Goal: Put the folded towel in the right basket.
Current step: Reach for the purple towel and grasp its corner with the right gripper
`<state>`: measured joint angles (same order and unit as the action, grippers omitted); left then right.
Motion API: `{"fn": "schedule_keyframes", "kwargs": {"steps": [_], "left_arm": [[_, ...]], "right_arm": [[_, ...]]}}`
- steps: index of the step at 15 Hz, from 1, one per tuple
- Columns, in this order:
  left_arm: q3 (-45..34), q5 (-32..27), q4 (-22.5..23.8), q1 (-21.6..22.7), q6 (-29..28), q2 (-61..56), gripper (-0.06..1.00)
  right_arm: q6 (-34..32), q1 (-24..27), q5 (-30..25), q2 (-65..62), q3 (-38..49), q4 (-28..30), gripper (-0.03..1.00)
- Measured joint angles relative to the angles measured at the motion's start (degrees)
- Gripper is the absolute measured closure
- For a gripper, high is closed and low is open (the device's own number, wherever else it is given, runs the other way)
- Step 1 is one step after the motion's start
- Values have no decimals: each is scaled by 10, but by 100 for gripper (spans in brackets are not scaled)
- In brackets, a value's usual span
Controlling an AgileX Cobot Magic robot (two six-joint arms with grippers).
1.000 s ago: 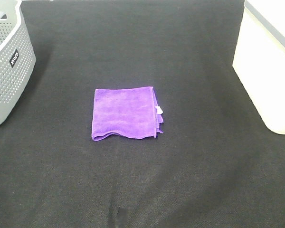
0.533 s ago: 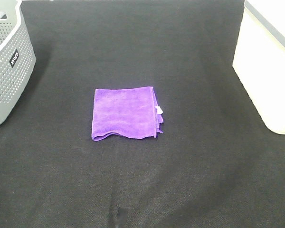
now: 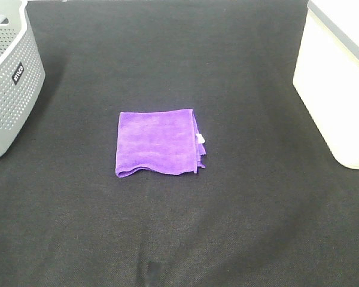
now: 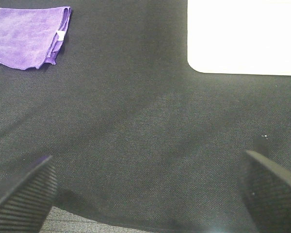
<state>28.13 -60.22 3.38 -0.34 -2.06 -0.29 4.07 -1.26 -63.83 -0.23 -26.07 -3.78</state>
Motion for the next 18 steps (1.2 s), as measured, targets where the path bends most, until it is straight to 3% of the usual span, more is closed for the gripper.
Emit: {"fn": "schedule_keyframes", "kwargs": {"steps": [18], "left_arm": [[0, 0, 0, 0, 0, 0, -4]], "right_arm": [[9, 0, 3, 11, -6, 1, 1]]}}
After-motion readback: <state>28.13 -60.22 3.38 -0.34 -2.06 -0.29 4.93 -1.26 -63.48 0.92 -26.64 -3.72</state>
